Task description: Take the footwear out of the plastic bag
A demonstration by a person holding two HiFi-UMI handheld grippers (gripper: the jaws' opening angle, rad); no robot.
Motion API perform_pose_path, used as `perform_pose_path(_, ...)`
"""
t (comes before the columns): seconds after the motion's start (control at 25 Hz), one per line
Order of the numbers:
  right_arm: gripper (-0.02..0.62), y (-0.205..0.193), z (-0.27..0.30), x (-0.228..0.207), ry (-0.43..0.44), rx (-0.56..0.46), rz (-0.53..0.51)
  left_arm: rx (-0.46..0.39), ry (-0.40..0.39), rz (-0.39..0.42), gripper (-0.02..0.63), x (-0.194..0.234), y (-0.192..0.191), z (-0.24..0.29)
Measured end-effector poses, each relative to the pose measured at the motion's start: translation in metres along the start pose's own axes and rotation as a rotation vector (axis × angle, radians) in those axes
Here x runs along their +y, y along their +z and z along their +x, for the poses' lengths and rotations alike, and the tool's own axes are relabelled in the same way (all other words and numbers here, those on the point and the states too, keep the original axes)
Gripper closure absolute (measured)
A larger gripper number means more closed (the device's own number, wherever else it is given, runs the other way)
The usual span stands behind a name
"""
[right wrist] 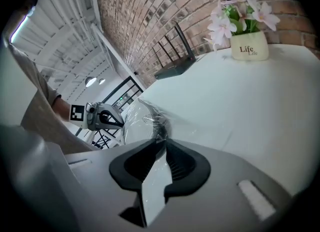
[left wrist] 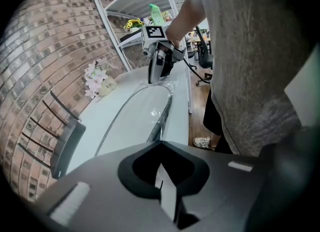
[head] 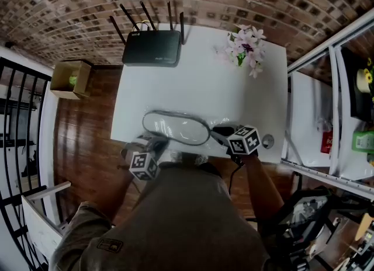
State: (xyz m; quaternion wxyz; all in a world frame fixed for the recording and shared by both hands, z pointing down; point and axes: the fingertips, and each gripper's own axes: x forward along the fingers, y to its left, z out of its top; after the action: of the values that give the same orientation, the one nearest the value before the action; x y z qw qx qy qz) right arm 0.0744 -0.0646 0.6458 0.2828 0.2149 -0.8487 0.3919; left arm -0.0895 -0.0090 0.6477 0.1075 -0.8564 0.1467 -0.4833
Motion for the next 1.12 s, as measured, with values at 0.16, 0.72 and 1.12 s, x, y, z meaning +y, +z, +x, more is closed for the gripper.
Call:
perform_pose_path(0.16, 0.502, -0.001, 0.004, 0.006, 0.065, 0.03, 0.01, 0.004, -0.003, -0.002, 0.604, 0.0, -0.004, 0.002)
perform_pose_path(0.72, 0.526, -0.016, -0.007, 0.001, 0.027, 0.153, 0.01, -0.002, -0.018, -0.034, 0.604, 0.001, -0.002, -0.001)
perform_pose_path(1.12, 0.581, -0.04, -0.005, -0.003, -0.009, 0.25, -0.007, 0.002, -0.025, -0.036, 0.604, 0.0, -0.002, 0.001)
